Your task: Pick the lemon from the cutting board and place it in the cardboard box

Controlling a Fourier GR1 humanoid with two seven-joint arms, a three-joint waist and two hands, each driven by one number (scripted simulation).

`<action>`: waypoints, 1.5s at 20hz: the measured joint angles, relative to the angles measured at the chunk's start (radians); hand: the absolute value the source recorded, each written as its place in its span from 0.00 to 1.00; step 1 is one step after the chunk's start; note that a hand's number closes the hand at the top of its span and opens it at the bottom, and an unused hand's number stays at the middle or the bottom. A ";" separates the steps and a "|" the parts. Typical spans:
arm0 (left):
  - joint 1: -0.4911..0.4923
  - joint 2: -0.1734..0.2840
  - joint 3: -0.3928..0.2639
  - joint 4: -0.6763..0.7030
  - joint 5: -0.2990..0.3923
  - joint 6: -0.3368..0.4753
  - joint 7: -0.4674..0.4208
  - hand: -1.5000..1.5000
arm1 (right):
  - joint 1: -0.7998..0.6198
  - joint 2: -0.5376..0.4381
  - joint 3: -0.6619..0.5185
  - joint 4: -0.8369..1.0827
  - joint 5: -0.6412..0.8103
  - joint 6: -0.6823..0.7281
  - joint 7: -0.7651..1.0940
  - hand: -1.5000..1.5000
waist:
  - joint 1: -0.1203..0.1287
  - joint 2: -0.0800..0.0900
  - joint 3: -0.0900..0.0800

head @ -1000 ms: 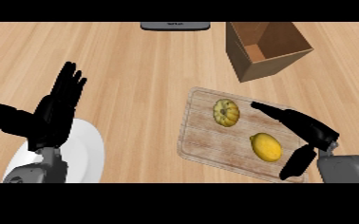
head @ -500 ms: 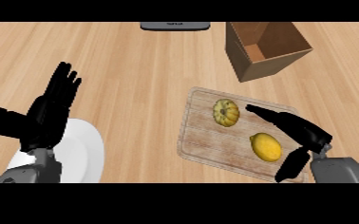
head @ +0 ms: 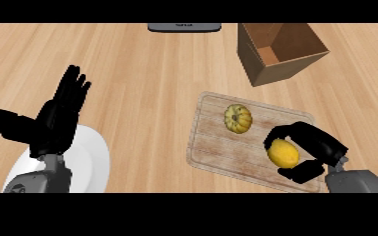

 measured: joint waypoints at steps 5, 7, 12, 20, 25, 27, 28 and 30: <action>-0.008 0.003 0.000 -0.023 -0.006 0.006 0.027 0.50 | -0.015 0.003 -0.002 0.005 0.035 -0.056 -0.049 1.00 | 0.001 0.000 0.000; 0.004 0.006 0.001 -0.034 -0.005 0.002 0.030 0.50 | -0.015 0.035 0.015 -0.014 0.062 -0.085 -0.020 1.00 | 0.001 -0.001 0.000; -0.022 -0.002 -0.023 -0.022 -0.008 -0.008 0.034 0.50 | -0.161 0.235 0.149 -0.021 0.221 -0.212 0.293 1.00 | 0.043 0.000 -0.005; -0.064 -0.015 -0.056 0.004 -0.008 -0.028 0.038 0.50 | -0.457 0.319 0.381 0.086 0.289 -0.406 0.738 1.00 | 0.111 0.012 -0.002; -0.089 -0.014 -0.050 0.030 -0.008 -0.026 0.034 0.50 | -0.684 0.329 0.525 0.171 0.204 -0.479 0.944 1.00 | 0.113 0.012 -0.002; -0.103 -0.021 -0.053 0.042 -0.014 -0.019 0.031 0.50 | -0.760 0.331 0.562 0.188 0.156 -0.530 1.017 1.00 | 0.112 0.013 -0.002; -0.100 -0.028 -0.060 0.040 -0.020 -0.014 0.030 0.50 | -0.783 0.332 0.568 0.188 0.141 -0.572 1.054 1.00 | 0.111 0.012 -0.002; -0.096 -0.036 -0.063 0.043 -0.031 -0.001 0.025 0.50 | -0.841 0.332 0.572 0.185 0.123 -0.639 1.134 1.00 | 0.102 0.009 -0.002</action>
